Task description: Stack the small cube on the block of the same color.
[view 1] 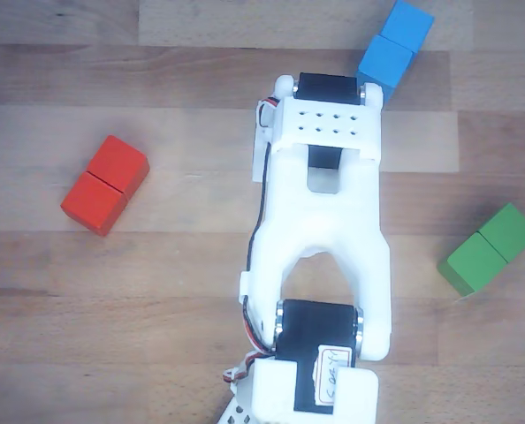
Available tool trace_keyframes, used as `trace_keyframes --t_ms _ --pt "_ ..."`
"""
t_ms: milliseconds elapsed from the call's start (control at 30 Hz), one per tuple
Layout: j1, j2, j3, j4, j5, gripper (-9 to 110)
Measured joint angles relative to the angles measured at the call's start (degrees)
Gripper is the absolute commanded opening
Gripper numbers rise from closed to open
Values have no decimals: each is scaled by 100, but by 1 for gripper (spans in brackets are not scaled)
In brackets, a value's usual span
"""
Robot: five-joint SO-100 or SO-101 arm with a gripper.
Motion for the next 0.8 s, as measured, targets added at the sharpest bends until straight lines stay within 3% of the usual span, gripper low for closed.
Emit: trace_keyframes --t_ms 433,800 --pt "0 0 0 -97 9 7" --pt "0 0 0 -220 35 3"
